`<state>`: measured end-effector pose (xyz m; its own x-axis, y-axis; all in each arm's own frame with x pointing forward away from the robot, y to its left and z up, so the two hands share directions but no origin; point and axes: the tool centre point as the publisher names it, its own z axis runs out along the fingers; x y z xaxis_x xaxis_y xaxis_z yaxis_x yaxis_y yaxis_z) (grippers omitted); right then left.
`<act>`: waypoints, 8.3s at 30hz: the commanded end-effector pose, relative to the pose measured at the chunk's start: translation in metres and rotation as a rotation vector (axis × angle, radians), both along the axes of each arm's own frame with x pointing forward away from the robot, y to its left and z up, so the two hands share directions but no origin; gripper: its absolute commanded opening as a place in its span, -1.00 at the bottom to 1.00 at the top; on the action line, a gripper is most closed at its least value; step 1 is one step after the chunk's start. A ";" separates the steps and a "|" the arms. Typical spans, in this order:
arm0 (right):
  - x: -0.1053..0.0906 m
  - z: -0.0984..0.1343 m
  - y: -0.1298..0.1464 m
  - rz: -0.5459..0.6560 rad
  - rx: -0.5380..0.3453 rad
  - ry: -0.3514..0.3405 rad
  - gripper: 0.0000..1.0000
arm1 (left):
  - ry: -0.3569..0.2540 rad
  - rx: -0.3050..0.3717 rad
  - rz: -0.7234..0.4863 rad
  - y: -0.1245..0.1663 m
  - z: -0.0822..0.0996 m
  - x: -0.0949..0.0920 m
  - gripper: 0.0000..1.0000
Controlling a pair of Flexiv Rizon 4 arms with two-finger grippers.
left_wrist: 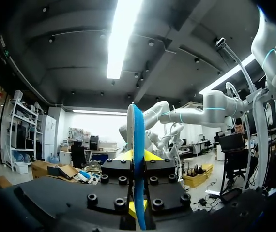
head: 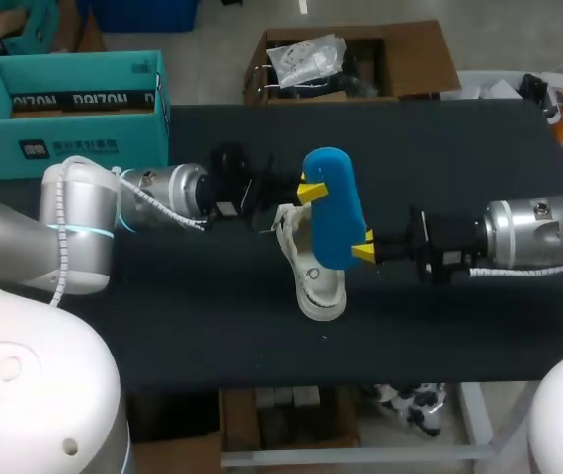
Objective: Open the shoe tongue, take the insole out of the shoe, put the insole back into the shoe, and pack the shoe into the shoebox
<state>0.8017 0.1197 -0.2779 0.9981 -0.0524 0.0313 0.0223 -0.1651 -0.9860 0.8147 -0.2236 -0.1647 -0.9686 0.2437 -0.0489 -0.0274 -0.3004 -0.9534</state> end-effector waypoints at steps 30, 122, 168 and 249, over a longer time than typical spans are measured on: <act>-0.057 0.017 -0.018 0.228 0.029 -0.157 -1.00 | -0.186 0.328 -0.430 0.065 0.012 0.022 1.00; -0.092 0.022 -0.043 0.459 0.067 -0.179 -1.00 | -0.356 0.420 -0.678 0.093 -0.010 0.046 1.00; -0.059 0.006 0.002 0.248 0.056 -0.195 -1.00 | -0.339 0.402 -0.037 0.083 -0.062 -0.031 1.00; 0.007 -0.049 0.035 0.131 -0.044 -0.606 -1.00 | -0.720 0.355 0.146 0.041 -0.131 -0.001 -1.00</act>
